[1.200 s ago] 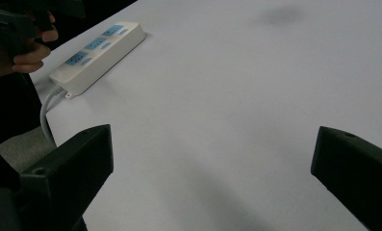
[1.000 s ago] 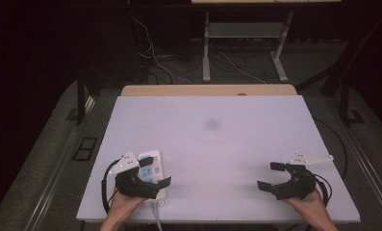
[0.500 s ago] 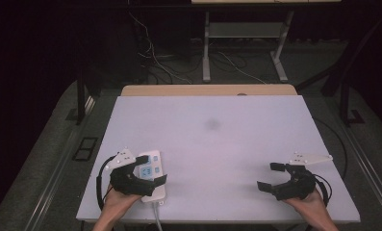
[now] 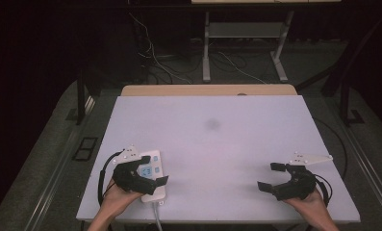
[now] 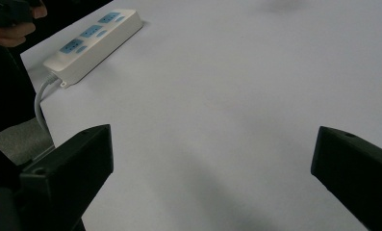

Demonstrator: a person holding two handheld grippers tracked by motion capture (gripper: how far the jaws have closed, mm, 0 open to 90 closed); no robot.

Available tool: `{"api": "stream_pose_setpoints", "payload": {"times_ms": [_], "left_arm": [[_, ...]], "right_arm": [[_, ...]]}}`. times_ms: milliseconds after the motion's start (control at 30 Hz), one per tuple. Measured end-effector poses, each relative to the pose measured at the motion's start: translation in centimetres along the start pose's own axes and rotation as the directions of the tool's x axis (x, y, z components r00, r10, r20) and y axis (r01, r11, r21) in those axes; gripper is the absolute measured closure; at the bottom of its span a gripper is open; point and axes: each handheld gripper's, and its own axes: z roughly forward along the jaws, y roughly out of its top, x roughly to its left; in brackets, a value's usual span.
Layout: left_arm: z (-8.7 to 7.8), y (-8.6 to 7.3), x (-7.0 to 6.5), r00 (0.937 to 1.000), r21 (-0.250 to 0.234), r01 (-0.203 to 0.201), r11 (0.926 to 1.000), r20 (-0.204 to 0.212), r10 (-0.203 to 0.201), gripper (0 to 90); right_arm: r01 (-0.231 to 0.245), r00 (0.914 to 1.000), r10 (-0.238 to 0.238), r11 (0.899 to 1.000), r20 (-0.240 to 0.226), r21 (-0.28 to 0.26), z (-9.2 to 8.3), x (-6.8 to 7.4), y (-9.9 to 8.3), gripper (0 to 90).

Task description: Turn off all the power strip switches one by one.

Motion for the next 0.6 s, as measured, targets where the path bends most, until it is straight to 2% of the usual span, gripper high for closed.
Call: {"api": "stream_pose_setpoints", "payload": {"times_ms": [133,233,333,467,600], "left_arm": [[0.1,0.3,0.1,0.9998,0.046,-0.020,0.9987,0.010,0.019,0.0],[0.2,0.6,0.3,0.9992,0.092,-0.040,0.9950,0.012,0.039,0.0],[0.3,1.0,0.6,0.9989,0.147,-0.046,0.9882,0.018,0.043,0.0],[0.3,1.6,0.7,0.9973,0.215,-0.070,0.9742,0.036,0.063,0.8],[0.4,1.9,0.6,0.9946,0.242,-0.093,0.9658,0.067,0.078,6.0]], "right_arm": [[0.001,1.0000,-0.001,1.000,0.002,0.002,0.0,0.0,0.0,0.9],[0.002,1.0000,-0.002,1.000,0.004,0.005,0.1,0.0,-0.1,0.8],[0.003,1.0000,-0.003,1.000,0.002,0.008,0.1,0.0,-0.1,0.9],[0.009,1.0000,-0.009,1.000,0.004,0.010,0.2,0.1,-0.1,0.9],[0.009,0.9999,-0.009,1.000,0.003,0.009,0.1,0.1,-0.1,0.9]]}}
